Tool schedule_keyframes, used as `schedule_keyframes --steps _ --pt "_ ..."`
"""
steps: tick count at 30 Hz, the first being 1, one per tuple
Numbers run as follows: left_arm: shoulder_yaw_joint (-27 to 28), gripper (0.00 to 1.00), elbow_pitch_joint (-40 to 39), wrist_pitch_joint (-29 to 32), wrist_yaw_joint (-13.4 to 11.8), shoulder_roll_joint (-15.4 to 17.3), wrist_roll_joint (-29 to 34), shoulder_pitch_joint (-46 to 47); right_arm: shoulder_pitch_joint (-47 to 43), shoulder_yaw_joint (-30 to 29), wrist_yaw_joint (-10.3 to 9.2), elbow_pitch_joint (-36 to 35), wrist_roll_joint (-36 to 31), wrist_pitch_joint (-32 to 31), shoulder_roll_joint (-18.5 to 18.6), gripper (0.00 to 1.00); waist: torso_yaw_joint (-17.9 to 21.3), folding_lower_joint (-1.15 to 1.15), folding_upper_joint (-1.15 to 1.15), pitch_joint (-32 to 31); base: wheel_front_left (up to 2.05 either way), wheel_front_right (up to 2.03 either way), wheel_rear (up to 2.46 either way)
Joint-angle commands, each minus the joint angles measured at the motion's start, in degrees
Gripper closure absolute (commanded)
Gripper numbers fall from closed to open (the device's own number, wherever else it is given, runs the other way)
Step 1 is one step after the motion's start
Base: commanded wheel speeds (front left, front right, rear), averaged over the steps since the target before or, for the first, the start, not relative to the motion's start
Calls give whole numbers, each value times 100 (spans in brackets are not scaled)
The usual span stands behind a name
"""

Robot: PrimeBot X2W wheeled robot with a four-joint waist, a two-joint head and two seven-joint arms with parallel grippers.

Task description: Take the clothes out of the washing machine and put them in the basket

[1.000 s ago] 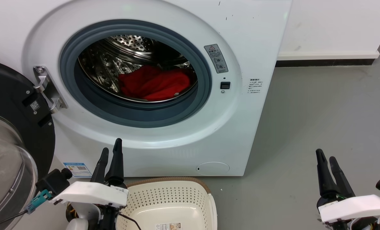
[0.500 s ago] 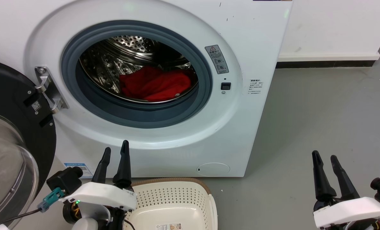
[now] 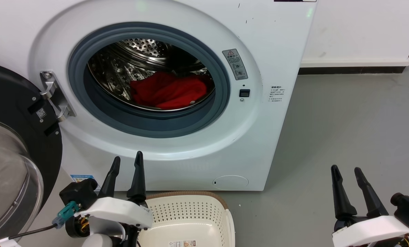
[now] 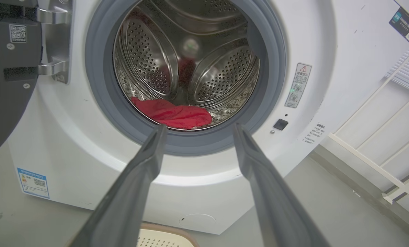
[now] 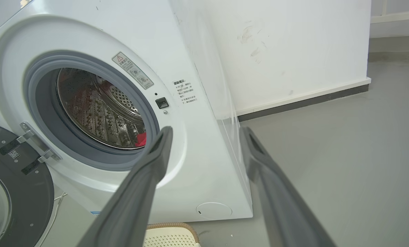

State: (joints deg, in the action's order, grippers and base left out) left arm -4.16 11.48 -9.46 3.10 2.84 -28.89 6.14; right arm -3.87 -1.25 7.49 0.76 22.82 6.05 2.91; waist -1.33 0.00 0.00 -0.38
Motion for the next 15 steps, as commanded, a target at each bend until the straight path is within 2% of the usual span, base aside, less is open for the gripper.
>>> schedule_keyframes --steps 1,15 --pt "-22 0 -27 -53 -9 7 140 95 -42 9 1 -77 -122 26 0 0 -2 0 0 1 0 0 0" --pt "-70 0 47 -257 -113 6 980 81 -171 51 0 -193 -1069 91 -2 0 -12 0 0 -28 0 0 0"
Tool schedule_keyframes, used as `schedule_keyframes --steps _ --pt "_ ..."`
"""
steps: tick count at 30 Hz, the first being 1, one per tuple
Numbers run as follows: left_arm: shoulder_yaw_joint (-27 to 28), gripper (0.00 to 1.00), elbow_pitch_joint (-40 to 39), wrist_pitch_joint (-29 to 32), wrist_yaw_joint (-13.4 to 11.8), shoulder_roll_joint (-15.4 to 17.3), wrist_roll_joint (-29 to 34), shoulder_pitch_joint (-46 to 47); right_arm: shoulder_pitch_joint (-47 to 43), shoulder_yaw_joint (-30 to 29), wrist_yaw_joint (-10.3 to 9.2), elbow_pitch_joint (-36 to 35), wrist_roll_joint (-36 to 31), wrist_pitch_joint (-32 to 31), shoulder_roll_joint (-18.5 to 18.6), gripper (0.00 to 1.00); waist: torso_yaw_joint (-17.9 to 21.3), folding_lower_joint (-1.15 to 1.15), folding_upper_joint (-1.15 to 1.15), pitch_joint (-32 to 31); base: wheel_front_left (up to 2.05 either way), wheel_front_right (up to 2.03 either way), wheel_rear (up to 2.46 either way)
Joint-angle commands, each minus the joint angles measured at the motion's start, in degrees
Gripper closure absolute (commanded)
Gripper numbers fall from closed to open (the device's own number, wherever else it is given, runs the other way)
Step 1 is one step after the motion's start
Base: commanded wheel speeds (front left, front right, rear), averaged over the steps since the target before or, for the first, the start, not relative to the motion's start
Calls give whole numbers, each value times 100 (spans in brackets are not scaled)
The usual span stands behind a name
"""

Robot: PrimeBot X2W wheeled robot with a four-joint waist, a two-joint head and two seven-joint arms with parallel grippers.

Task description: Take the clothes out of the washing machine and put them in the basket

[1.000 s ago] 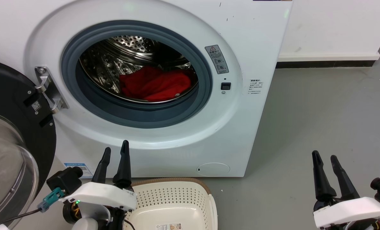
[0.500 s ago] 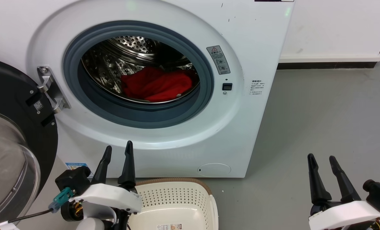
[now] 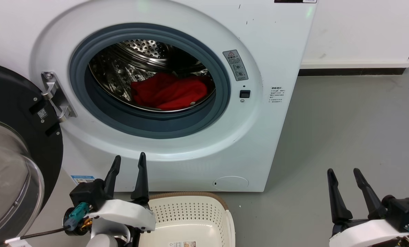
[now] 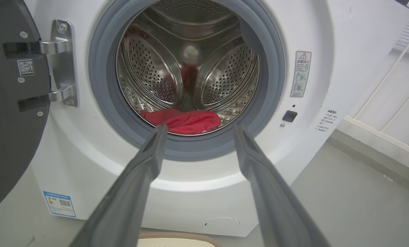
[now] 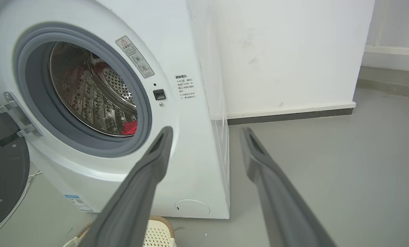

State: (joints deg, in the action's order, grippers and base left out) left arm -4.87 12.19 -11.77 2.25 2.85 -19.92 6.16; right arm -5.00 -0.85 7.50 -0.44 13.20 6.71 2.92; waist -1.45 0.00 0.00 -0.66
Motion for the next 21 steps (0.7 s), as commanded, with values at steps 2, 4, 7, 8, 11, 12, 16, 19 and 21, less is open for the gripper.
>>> schedule_keyframes --steps 2,4,7,8,11,12,16,19,21 --pt "7 0 -12 -56 -26 5 190 81 -79 19 -1 -81 -205 31 -4 0 -2 0 0 -6 0 0 0" --pt "9 0 -2 -76 -36 5 293 82 -94 26 -1 -90 -317 40 -4 0 -4 0 0 -8 0 0 0" --pt "16 0 31 -119 -50 4 444 76 -96 39 -1 -103 -472 56 -4 0 -4 0 0 -16 0 0 0" --pt "15 0 39 -123 -54 4 489 76 -95 44 -1 -107 -511 52 -4 0 -3 0 0 -18 0 0 0" --pt "-2 0 55 -160 -67 4 621 79 -115 50 -1 -123 -697 58 -5 0 -5 0 0 -17 0 0 0" --pt "-5 0 59 -169 -71 4 661 80 -122 49 -1 -127 -765 59 -5 0 -6 0 0 -19 0 0 0" --pt "-24 0 65 -219 -98 4 836 82 -156 54 -2 -159 -943 87 -6 0 -7 0 0 -17 0 0 0" --pt "-24 0 81 -245 -114 4 971 95 -184 61 -2 -185 -1084 102 -6 0 -10 0 0 -16 0 0 0" --pt "-24 0 86 -268 -120 3 1052 98 -205 63 -2 -206 -1171 113 -6 0 -12 0 0 -13 0 0 0"
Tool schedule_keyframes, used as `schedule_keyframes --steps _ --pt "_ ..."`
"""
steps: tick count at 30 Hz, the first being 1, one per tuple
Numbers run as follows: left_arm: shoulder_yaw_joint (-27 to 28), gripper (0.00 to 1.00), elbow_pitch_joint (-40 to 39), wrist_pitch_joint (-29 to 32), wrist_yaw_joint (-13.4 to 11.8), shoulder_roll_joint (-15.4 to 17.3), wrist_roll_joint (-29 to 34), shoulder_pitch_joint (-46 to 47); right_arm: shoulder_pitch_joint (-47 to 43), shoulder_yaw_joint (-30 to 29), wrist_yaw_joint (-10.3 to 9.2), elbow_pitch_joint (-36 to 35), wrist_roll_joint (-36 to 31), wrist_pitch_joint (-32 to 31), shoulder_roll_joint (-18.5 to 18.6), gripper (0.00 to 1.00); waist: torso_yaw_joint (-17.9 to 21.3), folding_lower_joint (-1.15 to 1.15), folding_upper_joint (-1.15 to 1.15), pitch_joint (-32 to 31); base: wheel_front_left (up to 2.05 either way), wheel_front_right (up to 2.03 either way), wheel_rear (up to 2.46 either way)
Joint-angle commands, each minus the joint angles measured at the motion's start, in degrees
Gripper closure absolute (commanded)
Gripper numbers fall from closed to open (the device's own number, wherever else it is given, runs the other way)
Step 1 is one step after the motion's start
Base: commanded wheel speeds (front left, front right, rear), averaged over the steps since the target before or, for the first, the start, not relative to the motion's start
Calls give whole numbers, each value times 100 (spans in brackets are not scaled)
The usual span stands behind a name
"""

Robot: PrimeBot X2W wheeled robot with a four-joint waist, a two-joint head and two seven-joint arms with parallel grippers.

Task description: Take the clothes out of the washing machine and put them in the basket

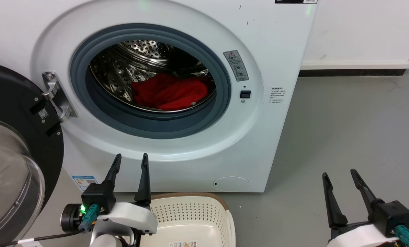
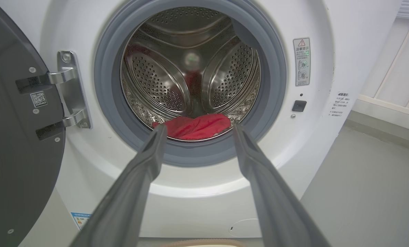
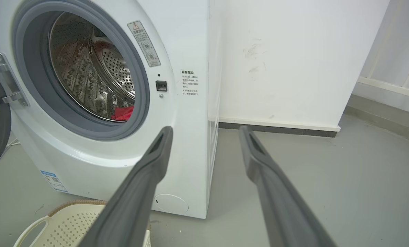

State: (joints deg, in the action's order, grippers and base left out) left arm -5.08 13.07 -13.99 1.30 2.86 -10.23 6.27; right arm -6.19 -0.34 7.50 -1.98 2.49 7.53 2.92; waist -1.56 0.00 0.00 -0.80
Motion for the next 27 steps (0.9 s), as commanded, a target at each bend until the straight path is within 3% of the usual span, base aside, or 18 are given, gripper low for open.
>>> schedule_keyframes --steps 1,9,27 --pt "-6 0 3 -53 -35 3 131 86 -95 9 -2 -59 -121 42 -6 0 -1 0 0 0 0 0 0" --pt "-18 0 61 -136 -94 2 427 73 -118 26 -2 -111 -442 91 -8 0 -8 0 0 -8 0 0 0" --pt "18 0 137 -123 -111 1 355 68 -79 11 -3 -61 -339 43 -7 0 9 0 0 21 0 0 0"
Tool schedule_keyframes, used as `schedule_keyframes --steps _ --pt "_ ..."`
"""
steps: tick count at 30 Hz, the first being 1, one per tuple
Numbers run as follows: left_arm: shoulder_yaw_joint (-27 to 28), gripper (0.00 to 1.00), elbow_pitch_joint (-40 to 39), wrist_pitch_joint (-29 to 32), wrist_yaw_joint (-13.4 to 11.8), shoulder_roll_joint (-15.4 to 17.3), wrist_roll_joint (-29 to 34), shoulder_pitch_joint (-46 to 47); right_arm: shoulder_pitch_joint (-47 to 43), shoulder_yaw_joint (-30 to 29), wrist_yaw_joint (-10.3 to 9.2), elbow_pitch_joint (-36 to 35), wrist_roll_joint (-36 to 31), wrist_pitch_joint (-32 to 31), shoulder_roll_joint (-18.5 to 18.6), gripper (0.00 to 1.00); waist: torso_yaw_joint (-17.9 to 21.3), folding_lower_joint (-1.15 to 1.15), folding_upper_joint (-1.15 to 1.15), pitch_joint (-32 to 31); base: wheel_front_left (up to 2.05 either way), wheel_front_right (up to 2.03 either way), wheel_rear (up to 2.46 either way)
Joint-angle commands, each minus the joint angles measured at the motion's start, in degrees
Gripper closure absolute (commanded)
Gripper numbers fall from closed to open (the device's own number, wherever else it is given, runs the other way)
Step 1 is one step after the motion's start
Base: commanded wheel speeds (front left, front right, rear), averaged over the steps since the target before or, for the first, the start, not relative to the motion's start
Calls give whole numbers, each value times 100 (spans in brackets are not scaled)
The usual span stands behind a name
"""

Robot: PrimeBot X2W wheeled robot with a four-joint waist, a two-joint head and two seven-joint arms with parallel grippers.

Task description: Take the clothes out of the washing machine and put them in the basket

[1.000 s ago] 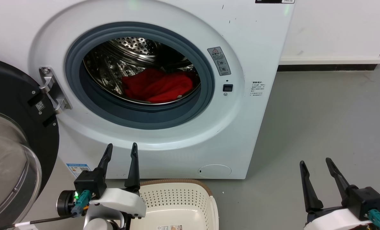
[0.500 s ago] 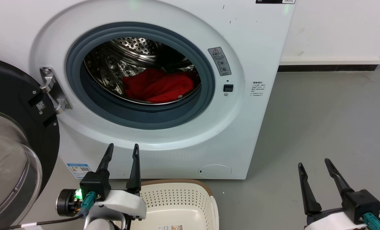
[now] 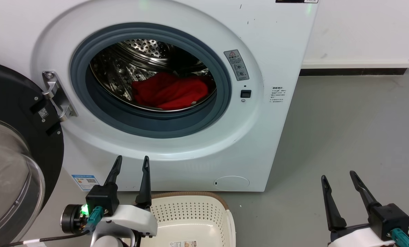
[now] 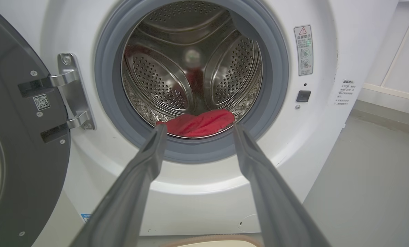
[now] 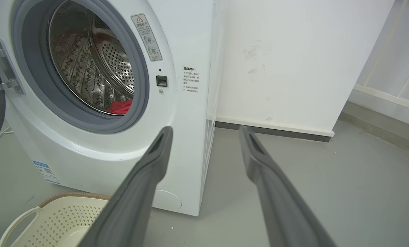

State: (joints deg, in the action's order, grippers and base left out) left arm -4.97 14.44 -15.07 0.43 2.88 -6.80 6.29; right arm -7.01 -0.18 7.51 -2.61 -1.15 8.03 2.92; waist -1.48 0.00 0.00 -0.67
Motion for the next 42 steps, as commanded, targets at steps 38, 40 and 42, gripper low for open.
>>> schedule_keyframes --steps 38,40,42 --pt "813 0 2255 696 87 1342 -95 4716 2077 902 -4 -688 290 424 -13 0 1773 0 0 3835 0 0 0" --pt "826 0 2425 878 111 1504 -101 5036 2146 970 -4 -612 367 485 -14 0 1899 0 0 3928 0 0 0" --pt "820 0 2610 1112 137 1673 -70 5360 2209 1054 -4 -535 441 537 -13 0 2038 0 0 4015 0 0 0"
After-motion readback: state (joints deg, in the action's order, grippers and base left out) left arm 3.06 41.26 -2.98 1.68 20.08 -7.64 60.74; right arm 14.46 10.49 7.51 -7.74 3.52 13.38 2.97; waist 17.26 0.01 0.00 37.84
